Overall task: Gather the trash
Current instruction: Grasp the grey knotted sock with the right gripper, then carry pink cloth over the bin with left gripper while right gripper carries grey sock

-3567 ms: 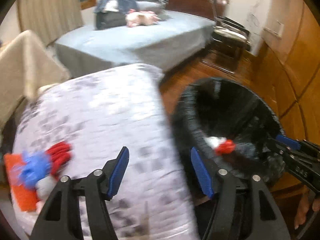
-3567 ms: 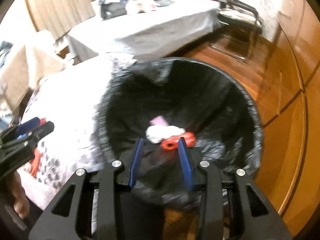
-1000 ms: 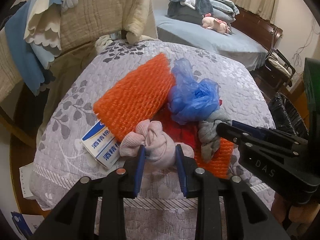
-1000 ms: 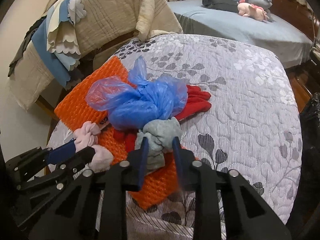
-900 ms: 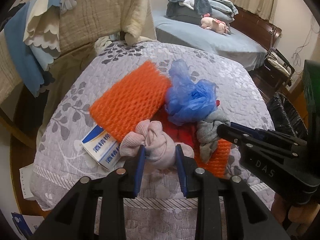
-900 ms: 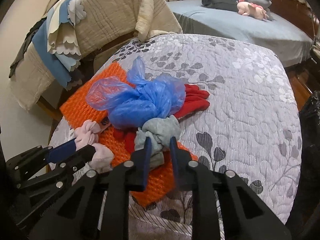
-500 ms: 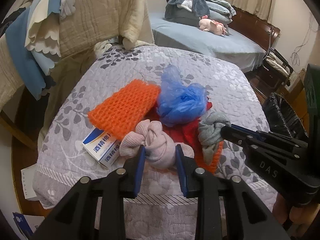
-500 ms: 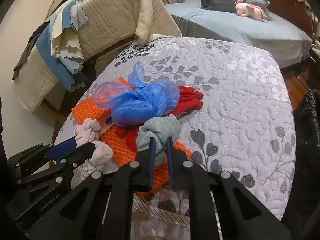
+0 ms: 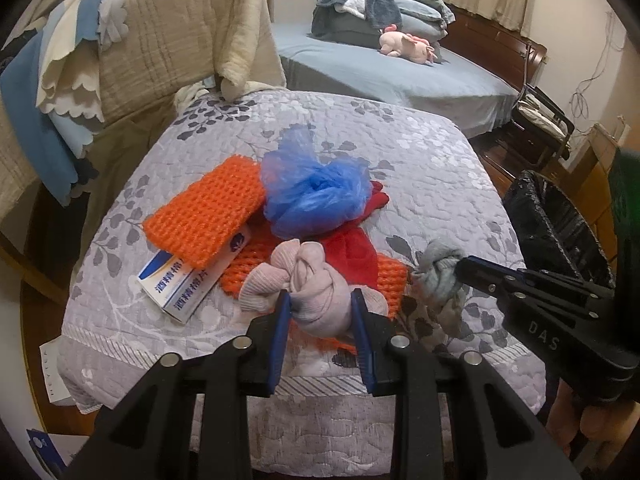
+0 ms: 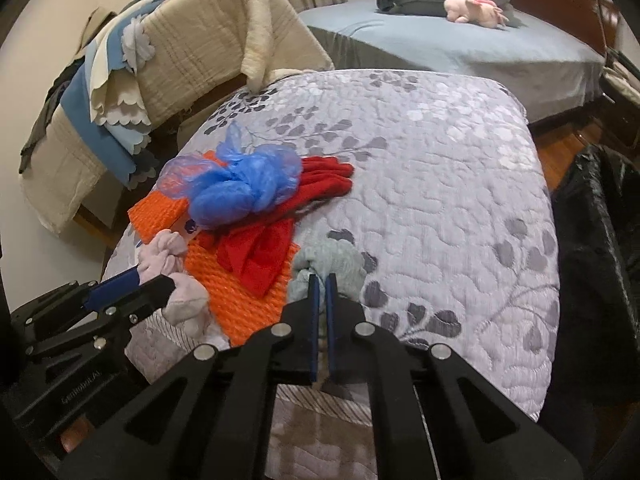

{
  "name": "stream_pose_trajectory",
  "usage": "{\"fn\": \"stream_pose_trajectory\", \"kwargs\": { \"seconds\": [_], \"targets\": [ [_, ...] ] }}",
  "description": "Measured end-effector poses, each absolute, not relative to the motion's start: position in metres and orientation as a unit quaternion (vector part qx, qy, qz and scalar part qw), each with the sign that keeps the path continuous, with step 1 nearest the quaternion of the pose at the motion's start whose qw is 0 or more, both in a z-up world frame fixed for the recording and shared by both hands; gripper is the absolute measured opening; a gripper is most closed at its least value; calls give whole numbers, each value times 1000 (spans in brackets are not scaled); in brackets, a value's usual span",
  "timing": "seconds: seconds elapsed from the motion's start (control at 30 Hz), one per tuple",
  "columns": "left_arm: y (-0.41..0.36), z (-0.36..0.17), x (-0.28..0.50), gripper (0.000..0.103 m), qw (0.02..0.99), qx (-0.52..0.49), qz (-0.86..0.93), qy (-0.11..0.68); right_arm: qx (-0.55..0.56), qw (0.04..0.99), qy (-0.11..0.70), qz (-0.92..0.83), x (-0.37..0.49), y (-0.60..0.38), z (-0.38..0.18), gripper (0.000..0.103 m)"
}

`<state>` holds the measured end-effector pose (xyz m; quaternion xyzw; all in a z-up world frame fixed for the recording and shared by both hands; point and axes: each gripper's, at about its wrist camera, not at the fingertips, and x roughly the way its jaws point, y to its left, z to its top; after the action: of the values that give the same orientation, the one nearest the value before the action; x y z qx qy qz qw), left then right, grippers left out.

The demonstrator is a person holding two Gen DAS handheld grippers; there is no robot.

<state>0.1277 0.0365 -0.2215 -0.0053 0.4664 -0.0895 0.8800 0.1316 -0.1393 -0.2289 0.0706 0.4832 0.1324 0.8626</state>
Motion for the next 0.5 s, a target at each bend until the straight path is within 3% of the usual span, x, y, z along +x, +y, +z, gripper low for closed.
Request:
{"fn": "stream_pose_trajectory", "kwargs": {
  "seconds": [0.5],
  "targets": [
    [5, -213, 124, 30, 881, 8, -97, 462, 65, 872, 472, 114, 121, -177, -206, 2]
  ]
}}
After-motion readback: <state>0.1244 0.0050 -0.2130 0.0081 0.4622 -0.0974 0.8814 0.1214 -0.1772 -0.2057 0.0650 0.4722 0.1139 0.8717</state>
